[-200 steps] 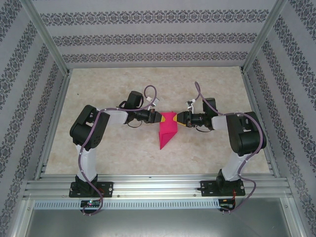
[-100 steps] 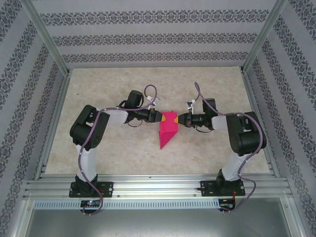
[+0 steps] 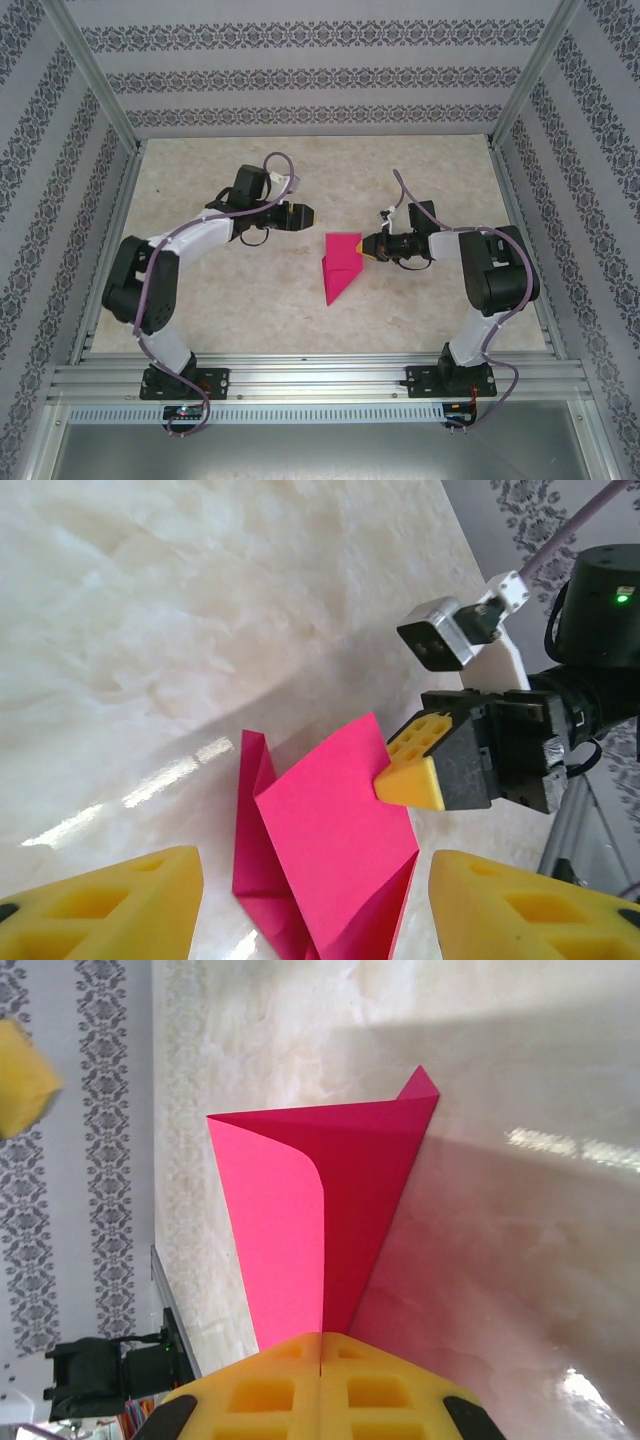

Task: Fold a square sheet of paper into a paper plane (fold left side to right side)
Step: Fold the wing for the fifth time at the center of the table.

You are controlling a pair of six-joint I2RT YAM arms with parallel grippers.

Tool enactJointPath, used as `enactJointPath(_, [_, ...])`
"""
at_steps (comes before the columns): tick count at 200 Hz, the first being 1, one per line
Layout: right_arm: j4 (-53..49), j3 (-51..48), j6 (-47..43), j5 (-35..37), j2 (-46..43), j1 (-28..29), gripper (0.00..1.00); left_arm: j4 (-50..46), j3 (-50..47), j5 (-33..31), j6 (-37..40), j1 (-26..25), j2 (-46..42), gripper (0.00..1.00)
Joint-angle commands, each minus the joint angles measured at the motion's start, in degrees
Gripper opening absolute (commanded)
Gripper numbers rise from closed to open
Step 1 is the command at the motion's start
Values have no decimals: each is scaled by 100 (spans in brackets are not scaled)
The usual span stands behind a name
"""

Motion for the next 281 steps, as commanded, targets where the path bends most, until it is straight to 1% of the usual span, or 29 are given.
enactJointPath(1, [-401,182,112,311,-46,-22,0,-965,123,-820,503,-279,-629,61])
enactJointPath(20, [-580,262,292,464,-17,-23,0,-1373,125,-1119,596,-748,-948,60])
enactJointPath(42, [-569,310,509,431,-11,-13,0,-1555,130,-1334,467,-1405,-986,60])
enactJointPath(68, [-674,375,555,469,-48,5,0,-1370,180,-1359,98,-2110,-692,59])
enactJointPath(84, [-751,414,568,481,-54,6,0,-1325,306,-1422,-21,-2406,-425,59])
enactJointPath(97, [-802,444,567,502,-33,14,0,-1312,398,-1475,-88,-2546,-195,60])
enactJointPath(127, [-874,488,606,538,15,19,0,-1342,490,-1792,-133,-2660,239,63])
enactJointPath(168, [-988,552,626,560,103,31,0,-1408,517,-2036,-70,-2740,692,63])
enactJointPath(192, [-996,576,628,561,146,58,0,-1367,525,-2086,-73,-2775,860,63])
enactJointPath(236, [-1075,617,656,613,217,93,0,-1439,587,-2521,-73,-2792,1060,65])
enactJointPath(281, [-1233,692,653,674,249,120,0,-1472,631,-2690,-25,-2846,1295,66])
